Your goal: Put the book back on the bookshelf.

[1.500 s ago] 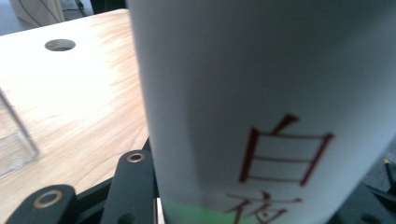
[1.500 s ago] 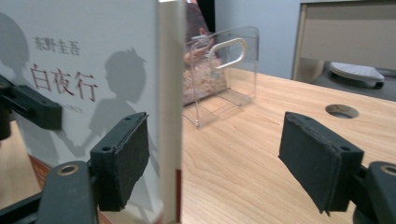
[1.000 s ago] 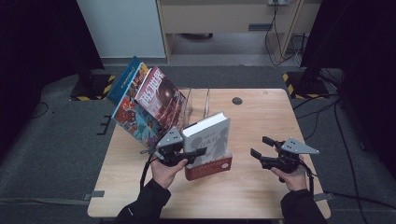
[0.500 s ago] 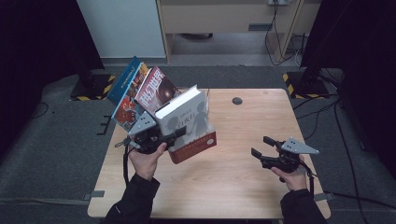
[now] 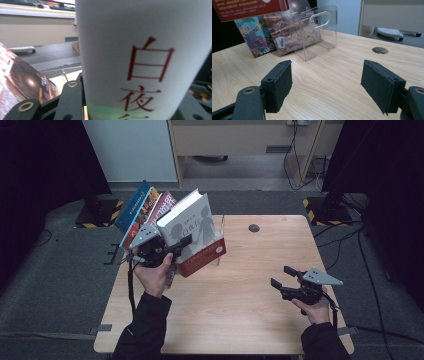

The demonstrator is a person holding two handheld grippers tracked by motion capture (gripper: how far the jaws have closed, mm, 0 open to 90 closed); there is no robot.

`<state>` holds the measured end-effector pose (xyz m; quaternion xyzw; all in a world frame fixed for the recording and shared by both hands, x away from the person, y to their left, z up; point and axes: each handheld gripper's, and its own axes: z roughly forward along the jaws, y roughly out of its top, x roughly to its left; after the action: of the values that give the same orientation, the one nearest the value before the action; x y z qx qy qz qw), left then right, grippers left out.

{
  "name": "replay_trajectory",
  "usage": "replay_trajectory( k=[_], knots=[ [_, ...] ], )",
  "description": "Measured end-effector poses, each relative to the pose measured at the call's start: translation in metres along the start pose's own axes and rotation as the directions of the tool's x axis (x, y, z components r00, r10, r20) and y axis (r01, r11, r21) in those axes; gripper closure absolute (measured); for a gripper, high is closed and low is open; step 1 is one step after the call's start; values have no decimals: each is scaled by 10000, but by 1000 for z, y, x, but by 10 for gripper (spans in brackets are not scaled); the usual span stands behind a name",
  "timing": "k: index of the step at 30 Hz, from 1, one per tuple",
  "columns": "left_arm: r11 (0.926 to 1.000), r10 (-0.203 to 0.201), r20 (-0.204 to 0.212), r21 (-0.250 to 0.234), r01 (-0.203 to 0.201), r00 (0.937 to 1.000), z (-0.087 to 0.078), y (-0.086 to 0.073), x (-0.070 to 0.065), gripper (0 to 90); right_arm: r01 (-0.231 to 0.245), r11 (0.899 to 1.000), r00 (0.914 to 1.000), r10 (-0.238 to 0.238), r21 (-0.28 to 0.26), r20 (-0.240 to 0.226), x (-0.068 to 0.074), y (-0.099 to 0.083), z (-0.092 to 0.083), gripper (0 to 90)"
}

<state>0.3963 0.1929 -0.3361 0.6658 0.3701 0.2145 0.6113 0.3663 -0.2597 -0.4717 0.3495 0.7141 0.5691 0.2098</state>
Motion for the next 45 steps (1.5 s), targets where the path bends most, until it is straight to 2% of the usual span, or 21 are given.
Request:
replay_trajectory(
  k=[6, 11, 18, 21, 26, 29, 33, 36, 38, 43, 45],
  knots=[
    [10000, 11, -452, -20, -12, 9990, 5, 9, 9, 537, 54, 10000, 10000, -54, 48, 22, 0, -1, 0, 248],
    [9997, -143, -635, -187, 132, 9979, 8, 15, 17, 537, 136, 9996, 9999, -137, 250, 34, -2, -4, 2, 248],
    [9978, -509, -934, -462, 467, 9943, 19, 19, 25, 537, 214, 9994, 9997, -217, 290, 94, -2, -5, 2, 250],
    [9977, -534, -1089, -463, 486, 9926, 26, 20, 28, 536, 259, 9989, 9996, -261, 395, 60, -2, -6, 3, 250],
    [9964, -733, -1223, -524, 673, 9898, 38, 19, 32, 536, 249, 9990, 9996, -253, 381, 97, -2, -6, 3, 252],
    [9977, -574, -1495, -441, 513, 9871, 45, 17, 31, 536, 238, 9991, 9996, -242, 343, 116, -2, -6, 2, 252],
    [9957, -835, -1520, -532, 762, 9848, 51, 16, 36, 536, 255, 9990, 9996, -261, 367, 144, -3, -6, 2, 252],
    [9967, -735, -1708, -460, 666, 9826, 56, 17, 36, 536, 276, 9989, 9995, -283, 383, 164, -3, -6, 2, 254],
    [9963, -805, -1785, -434, 739, 9806, 60, 18, 37, 536, 270, 9988, 9995, -277, 419, 158, -3, -7, 2, 254],
    [9941, -1060, -1665, -415, 1005, 9803, 73, 12, 37, 536, 332, 9984, 9993, -339, 452, 146, -1, -7, 2, 255],
    [9956, -931, -1693, -243, 903, 9812, 77, 9, 36, 536, 337, 9985, 9993, -345, 442, 164, -2, -7, 2, 255]
  ],
)
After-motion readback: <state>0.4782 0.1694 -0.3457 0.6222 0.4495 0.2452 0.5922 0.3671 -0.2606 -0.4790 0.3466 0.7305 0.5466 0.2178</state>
